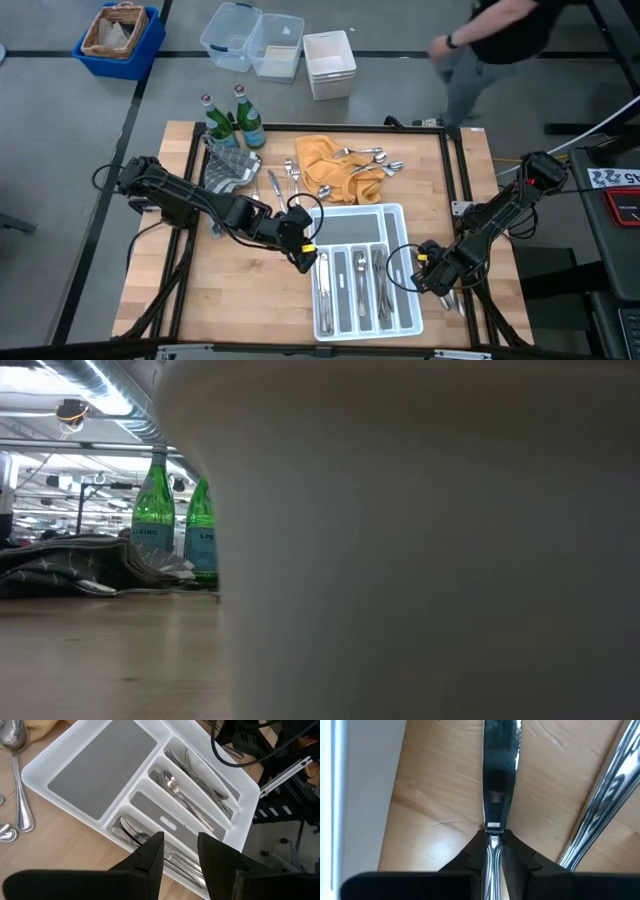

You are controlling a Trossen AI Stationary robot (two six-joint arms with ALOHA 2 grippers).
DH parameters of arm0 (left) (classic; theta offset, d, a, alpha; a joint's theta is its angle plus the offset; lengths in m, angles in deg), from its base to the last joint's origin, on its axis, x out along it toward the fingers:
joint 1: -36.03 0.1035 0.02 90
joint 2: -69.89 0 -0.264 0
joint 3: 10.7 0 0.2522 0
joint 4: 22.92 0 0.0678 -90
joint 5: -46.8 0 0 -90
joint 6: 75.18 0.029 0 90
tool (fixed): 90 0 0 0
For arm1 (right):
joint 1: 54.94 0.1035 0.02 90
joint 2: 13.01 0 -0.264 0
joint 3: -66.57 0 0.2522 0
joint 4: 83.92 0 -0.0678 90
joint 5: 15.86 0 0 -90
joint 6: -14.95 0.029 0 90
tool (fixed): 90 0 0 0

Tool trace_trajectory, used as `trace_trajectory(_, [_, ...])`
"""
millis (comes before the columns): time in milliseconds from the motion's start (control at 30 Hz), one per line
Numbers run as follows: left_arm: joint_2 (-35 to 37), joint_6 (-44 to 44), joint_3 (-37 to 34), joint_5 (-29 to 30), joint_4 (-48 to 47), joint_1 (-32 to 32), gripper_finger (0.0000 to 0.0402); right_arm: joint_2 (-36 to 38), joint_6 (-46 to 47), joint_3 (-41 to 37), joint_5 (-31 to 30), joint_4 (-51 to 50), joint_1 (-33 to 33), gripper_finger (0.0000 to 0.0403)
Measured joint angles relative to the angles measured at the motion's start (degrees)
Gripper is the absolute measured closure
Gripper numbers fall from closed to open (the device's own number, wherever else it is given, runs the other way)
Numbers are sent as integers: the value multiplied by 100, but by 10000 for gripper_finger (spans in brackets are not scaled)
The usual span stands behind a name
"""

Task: Sort silverware
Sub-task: Put the table knife into the silverware tray

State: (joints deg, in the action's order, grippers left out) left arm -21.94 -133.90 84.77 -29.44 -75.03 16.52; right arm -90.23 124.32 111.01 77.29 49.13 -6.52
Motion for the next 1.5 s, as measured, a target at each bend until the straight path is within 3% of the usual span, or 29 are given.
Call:
trace_trajectory(467, [0,24,0,0,4,7,292,306,168,216,16,-398,-11,353])
trace_trajectory(900, [0,22,0,0,2,7,292,355,136,226,903,-374,-9,355])
trace_trajectory(1300, [0,44,0,0,-2,7,292,1043,127,240,546,-372,-17,399])
trace_trajectory(1500, [0,66,0,-2,0,2,292,1102,128,243,535,-383,-17,386])
